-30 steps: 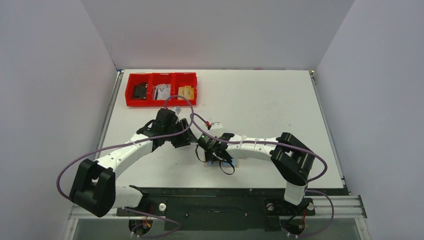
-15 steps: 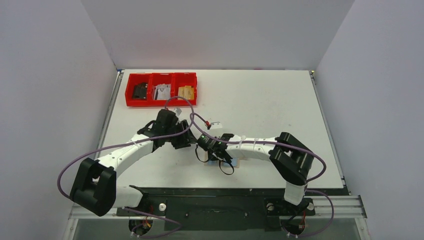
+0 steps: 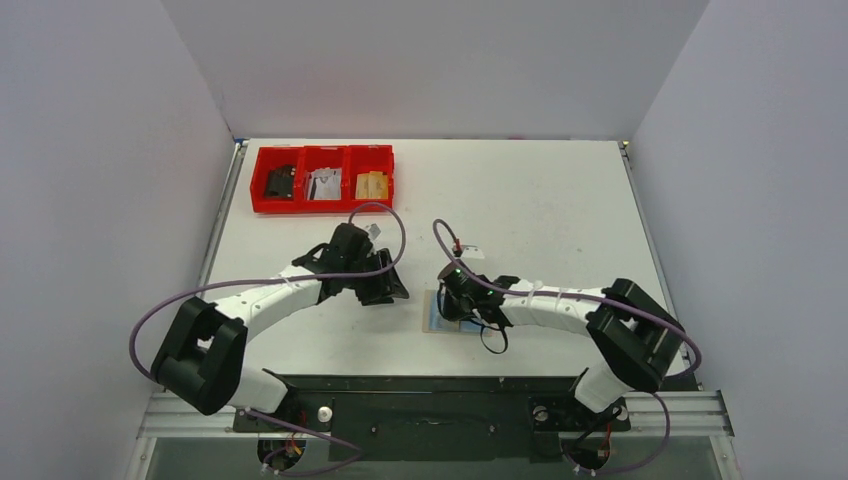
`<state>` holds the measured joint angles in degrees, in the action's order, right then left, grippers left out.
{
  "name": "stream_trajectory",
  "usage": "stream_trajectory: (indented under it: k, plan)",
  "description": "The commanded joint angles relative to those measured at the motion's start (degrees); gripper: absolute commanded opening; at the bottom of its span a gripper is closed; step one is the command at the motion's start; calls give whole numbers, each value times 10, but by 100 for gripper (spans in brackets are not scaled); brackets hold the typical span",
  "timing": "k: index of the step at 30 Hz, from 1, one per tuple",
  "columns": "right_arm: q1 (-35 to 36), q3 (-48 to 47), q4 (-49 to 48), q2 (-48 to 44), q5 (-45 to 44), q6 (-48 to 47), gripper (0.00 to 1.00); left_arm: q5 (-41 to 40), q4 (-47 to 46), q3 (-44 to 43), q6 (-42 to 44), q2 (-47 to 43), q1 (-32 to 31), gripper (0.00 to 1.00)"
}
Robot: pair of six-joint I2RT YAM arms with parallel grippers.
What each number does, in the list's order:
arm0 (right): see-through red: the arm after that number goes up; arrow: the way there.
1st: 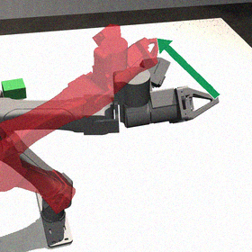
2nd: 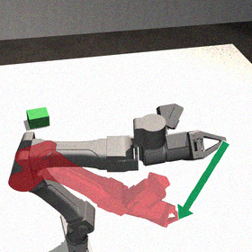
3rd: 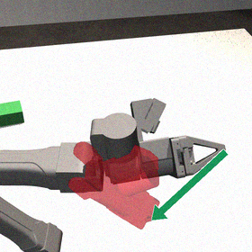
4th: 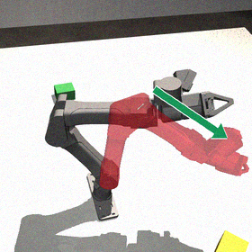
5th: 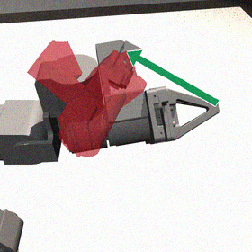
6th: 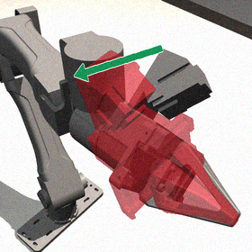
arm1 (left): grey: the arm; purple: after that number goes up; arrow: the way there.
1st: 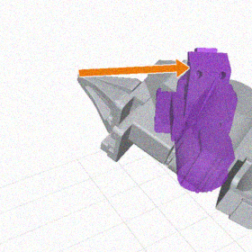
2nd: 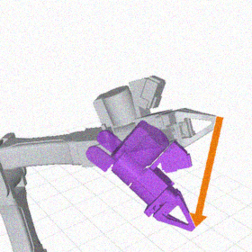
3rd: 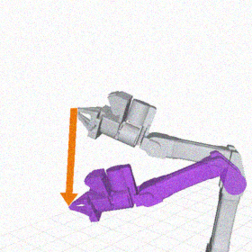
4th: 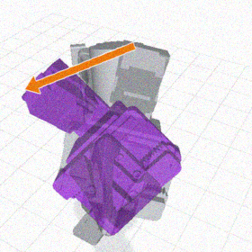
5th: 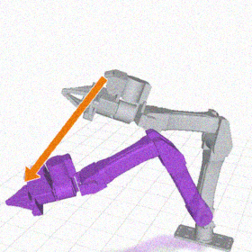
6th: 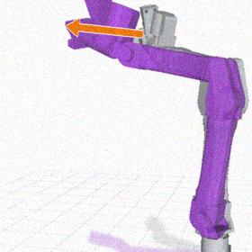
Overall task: Take the credit cards out of the card holder
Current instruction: Remove the credit card from the card holder.
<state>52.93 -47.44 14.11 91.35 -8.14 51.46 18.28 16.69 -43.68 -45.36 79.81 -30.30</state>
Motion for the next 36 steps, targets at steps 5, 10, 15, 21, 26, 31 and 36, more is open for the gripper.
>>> stream_trajectory:
  k: [5,10,15,21,26,31,36]
  plan:
    - [-46,75,-130,-76,102,16,0,32,-63,-42,-27,41,-38,46]
    - [-51,104,-183,-99,128,35,0,54,-98,-53,-47,68,-56,46]
    - [-56,122,-215,-117,145,36,0,64,-122,-55,-62,91,-64,46]
    - [-56,122,-229,-114,164,32,0,62,-136,-48,-64,99,-69,46]
    - [-56,118,-239,-102,174,34,0,59,-140,-43,-64,108,-73,46]
    - [-56,116,-232,-101,172,34,0,44,-144,-42,-66,124,-79,46]
    - [-55,114,-208,-103,158,31,12,35,-157,-43,-78,136,-90,47]
